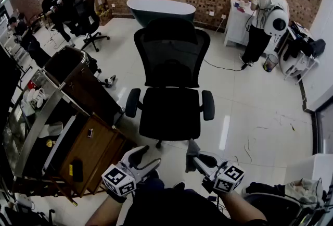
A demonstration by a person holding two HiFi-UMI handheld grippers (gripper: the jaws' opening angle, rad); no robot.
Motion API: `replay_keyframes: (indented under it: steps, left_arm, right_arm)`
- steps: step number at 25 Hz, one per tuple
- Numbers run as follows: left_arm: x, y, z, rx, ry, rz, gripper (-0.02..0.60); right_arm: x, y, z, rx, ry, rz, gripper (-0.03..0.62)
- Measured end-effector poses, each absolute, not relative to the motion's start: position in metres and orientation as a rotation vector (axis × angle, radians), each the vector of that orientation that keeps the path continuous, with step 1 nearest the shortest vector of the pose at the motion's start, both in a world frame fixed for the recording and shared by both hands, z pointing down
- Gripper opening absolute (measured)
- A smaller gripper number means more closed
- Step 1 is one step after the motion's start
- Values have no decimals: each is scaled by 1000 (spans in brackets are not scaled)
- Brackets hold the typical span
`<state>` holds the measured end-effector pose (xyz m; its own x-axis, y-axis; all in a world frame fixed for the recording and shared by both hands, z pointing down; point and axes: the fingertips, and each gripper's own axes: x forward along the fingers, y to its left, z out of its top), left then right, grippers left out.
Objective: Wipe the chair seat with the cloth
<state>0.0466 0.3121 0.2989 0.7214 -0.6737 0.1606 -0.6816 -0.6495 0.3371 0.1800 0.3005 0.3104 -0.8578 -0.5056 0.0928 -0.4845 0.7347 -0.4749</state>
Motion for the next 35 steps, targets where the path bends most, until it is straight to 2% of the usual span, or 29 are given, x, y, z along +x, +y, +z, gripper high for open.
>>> replay_keyframes:
  steps: [11, 26, 35]
  left_arm:
    - [11, 240, 313, 2544, -1044, -3, 304]
    - [-71, 61, 339, 2595, -789, 73, 304]
    - [-91, 18, 361, 2545, -758, 79, 304]
  right_arm:
    - [142, 234, 332, -840, 2914, -816, 35]
    - [44, 54, 331, -1062, 2811, -802, 35]
    - [7, -4, 349, -1042, 2868, -840, 35]
